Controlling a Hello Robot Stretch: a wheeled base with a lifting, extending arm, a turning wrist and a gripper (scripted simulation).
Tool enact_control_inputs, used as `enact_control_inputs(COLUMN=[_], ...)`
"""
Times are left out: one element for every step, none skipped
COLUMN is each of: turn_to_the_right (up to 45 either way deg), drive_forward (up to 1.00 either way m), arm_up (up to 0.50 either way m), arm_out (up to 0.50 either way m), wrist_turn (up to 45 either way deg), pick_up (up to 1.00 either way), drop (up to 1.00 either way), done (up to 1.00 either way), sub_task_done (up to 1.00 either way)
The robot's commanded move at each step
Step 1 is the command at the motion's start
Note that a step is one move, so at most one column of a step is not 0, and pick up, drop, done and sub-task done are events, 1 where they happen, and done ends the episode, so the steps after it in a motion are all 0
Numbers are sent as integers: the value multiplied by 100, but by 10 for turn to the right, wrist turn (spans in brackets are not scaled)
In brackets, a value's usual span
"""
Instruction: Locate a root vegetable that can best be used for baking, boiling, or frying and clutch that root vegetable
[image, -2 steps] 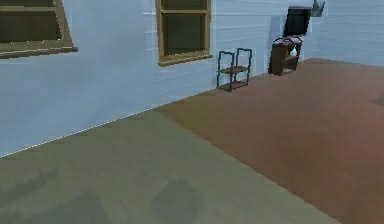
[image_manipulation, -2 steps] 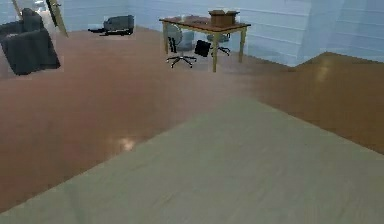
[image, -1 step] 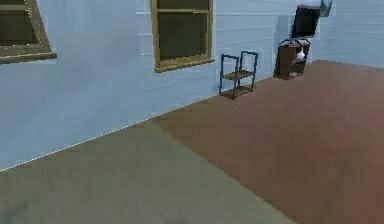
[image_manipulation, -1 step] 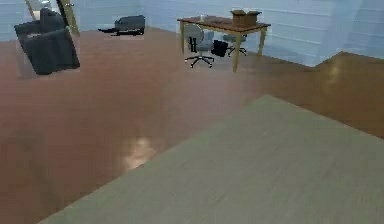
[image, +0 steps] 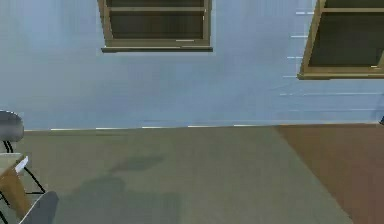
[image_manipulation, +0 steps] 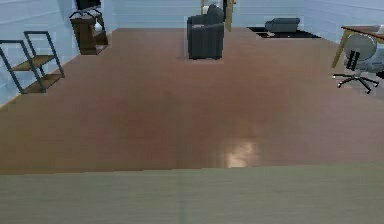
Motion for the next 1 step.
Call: enact_control_inputs(turn_to_the_right=[0], drive_forward=[100], arm_up=[0], arm_out=[0], wrist_turn=[0], pick_up=[0], drop=[0], done=[0], sub_task_done=[0])
